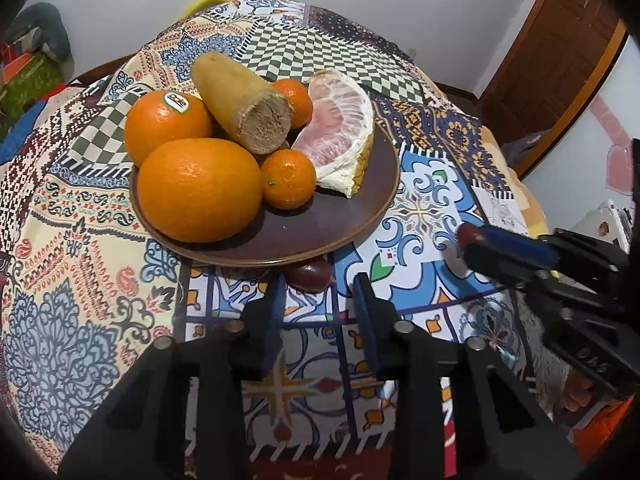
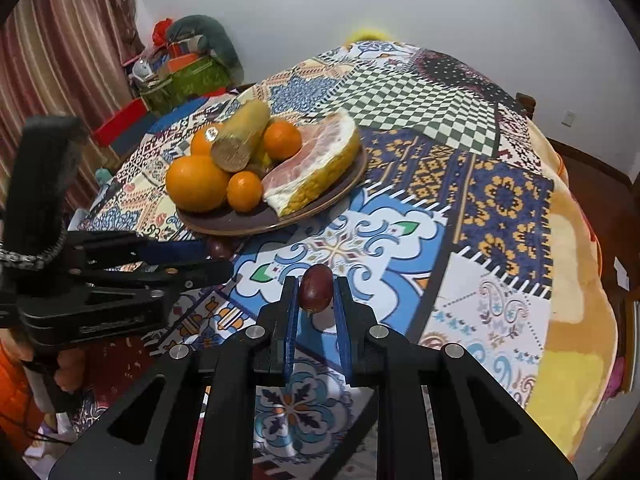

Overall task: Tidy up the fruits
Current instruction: 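Grasp a small dark red fruit from the quilt with each tool, then place the dark red fruits on the plate rim with both tools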

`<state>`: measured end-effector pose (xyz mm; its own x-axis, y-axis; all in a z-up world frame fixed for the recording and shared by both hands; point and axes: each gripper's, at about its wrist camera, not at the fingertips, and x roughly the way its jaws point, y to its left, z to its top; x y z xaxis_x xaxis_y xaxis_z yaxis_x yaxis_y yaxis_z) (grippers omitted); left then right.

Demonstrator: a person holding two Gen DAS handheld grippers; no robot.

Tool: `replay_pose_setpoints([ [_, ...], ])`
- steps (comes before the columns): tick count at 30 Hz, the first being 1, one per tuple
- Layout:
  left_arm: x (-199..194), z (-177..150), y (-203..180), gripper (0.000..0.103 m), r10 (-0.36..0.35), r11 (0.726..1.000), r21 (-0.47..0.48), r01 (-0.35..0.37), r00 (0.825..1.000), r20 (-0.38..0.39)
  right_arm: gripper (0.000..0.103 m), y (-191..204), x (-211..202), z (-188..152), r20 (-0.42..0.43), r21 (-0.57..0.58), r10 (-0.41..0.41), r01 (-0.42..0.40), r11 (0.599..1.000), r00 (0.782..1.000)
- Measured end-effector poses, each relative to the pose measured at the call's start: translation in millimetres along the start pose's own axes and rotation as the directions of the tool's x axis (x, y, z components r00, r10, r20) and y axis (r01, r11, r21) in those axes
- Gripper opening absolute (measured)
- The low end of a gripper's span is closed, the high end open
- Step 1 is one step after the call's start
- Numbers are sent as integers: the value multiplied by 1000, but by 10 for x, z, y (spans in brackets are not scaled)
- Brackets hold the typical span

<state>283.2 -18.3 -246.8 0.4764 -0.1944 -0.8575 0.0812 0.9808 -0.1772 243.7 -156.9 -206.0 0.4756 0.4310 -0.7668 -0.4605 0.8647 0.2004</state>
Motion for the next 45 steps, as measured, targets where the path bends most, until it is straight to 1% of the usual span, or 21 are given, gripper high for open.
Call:
replay_pose_setpoints([
  [2, 15, -5, -17, 25, 27, 1000, 11, -27, 1000, 11, 16, -10, -14, 5, 4, 1, 1, -1, 1000, 1000],
  [3, 13, -9, -16, 23, 34, 999, 15, -35, 999, 13, 16, -8, -13, 2, 5, 1, 2, -2, 1000, 1000],
  [6, -27, -34, 14, 23, 4, 1000, 8, -4, 1000, 11, 16, 15, -28, 11, 11, 0, 8, -8, 1000, 1000],
  [13, -246, -117, 58, 22, 6, 1000, 17, -6, 999, 44, 16, 111, -70, 98, 37, -18, 24, -23, 1000, 999],
  [17, -441, -107, 104, 22, 22, 1000, 9, -23, 996, 92, 16, 168, -80, 195, 57, -30, 32, -30, 999, 998],
  [22, -612, -39, 140, 23, 14, 1000, -4, -13, 989, 146, 16, 249, -76, 313, 80, -46, 39, -35, 998, 996],
  [30, -524, 87, 165, 23, -1, 1000, -20, 4, 988, 152, 16, 295, 93, 443, 74, -65, 44, -39, 997, 996],
  [35, -434, 90, 128, 23, 10, 1000, -2, -10, 990, 142, 16, 256, 227, 448, 53, -48, 57, -55, 997, 997],
  [43, -327, 117, 126, 23, 17, 1000, -2, -17, 991, 132, 16, 198, 369, 444, 11, -35, 70, -70, 997, 997],
  [45, -319, 111, 121, 23, 19, 1000, 2, -19, 991, 129, 18, 183, 378, 445, 2, -28, 74, -74, 997, 997],
])
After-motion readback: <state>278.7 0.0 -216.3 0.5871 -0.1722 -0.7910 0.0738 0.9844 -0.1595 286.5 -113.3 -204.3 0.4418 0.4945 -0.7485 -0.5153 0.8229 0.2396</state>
